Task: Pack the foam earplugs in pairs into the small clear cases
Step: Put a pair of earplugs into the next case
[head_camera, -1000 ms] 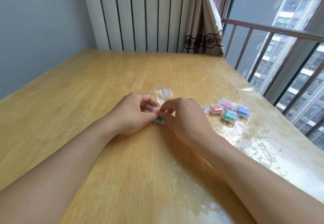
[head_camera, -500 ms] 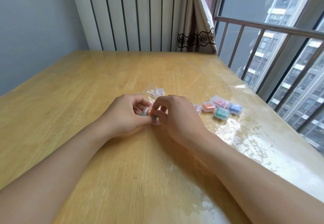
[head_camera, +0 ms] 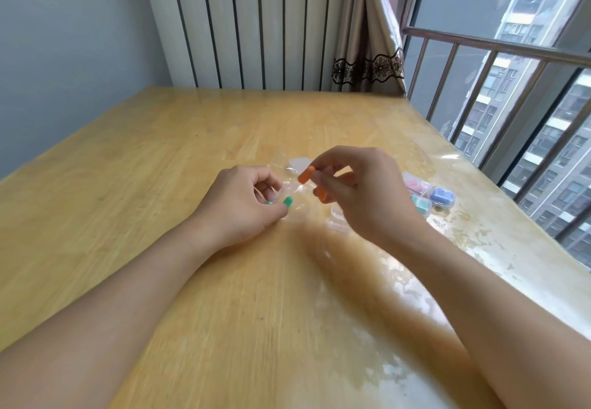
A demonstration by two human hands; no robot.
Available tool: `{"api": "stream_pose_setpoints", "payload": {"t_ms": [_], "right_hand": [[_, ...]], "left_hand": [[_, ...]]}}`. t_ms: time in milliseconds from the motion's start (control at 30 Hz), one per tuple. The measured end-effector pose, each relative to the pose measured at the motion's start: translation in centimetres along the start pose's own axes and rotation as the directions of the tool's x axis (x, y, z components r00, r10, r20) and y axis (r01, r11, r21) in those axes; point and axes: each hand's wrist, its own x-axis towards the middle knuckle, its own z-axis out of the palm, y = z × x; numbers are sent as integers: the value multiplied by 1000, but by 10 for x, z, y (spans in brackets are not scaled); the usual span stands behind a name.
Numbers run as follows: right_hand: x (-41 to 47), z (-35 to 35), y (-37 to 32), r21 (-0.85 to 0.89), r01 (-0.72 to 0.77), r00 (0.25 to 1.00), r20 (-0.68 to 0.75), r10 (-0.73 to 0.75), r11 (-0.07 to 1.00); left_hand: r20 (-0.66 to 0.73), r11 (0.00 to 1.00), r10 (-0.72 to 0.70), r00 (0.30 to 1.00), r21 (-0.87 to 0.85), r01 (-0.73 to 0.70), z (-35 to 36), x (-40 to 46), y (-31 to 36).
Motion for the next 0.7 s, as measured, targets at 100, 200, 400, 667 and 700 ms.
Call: {"api": "stream_pose_setpoints", "payload": {"t_ms": [100, 200, 400, 667, 700], "right_hand": [[4, -21, 6, -29, -28, 1000, -4, 28, 999], [2, -43, 16, -196, -10, 996, 89, 28, 980], [0, -63, 19, -304, 94, 988, 147, -51, 948], [-5, -54, 15, -332, 216, 942, 317, -107, 918], [-5, -54, 15, -338, 220, 942, 318, -109, 915]], "left_hand": [[-15, 1000, 14, 1000, -15, -14, -2, -1, -1], [-51, 996, 90, 995, -1, -91, -2, -4, 2], [-14, 812, 572, 820, 153, -564, 2, -18, 23], [217, 775, 555, 803, 217, -594, 20, -17, 20], [214, 772, 557, 802, 221, -596, 20, -17, 20]]}}
